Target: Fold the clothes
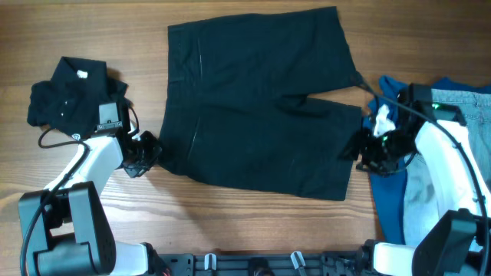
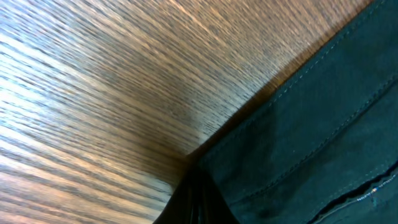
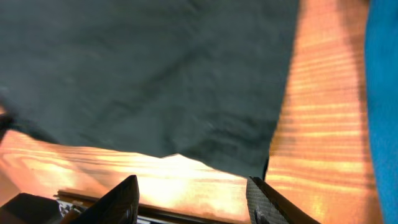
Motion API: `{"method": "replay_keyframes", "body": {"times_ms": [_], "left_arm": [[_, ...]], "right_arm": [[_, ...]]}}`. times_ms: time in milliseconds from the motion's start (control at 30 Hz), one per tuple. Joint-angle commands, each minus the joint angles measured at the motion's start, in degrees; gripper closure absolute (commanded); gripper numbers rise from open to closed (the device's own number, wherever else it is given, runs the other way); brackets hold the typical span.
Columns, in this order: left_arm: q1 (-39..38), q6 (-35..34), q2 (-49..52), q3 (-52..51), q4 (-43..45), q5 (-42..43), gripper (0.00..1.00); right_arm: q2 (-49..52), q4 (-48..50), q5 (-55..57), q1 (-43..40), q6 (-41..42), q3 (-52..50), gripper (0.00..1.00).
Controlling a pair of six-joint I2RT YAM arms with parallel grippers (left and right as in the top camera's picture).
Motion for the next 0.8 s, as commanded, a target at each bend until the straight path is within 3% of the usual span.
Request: {"method": "replay_keyframes", "body": {"times_ms": [0, 167, 367, 500, 600, 667, 767], "left_arm": [[0.0, -0.5, 1.2, -1.0, 0.0, 2.3, 0.96], [0.0, -0.1, 1.2, -1.0, -0.2, 2.3, 0.96], [0.0, 0.1, 1.2, -1.0, 0.0, 2.2, 0.96], [0.0, 0.1, 1.2, -1.0, 0.0, 2.2, 0.96], [0.0, 0.1, 1.2, -1.0, 0.0, 2.2, 0.96], [0.0, 0.1, 1.2, -1.0, 0.0, 2.2, 0.96], [0.0, 0.1, 1.2, -1.0, 0.0, 2.2, 0.96]], "right_arm": [[-0.5, 3.1, 1.3, 0.3, 6.4, -9.2, 0.43], [-0.5, 8.1, -6.0, 0.3, 8.9, -18.8, 0.48], [-0.5, 13.7, -4.2, 0.3, 15.6, -23.0, 0.56], [-0.5, 18.4, 1.1, 0.3, 23.2, -23.6, 0.49], [-0.5, 21.2, 1.9, 0.3, 23.9, -23.6, 0.49], [-0.5, 21.9, 1.9, 0.3, 24.0, -23.6, 0.59], [-0.5, 21.6, 2.6, 0.3, 23.6, -23.6, 0.96]]}}
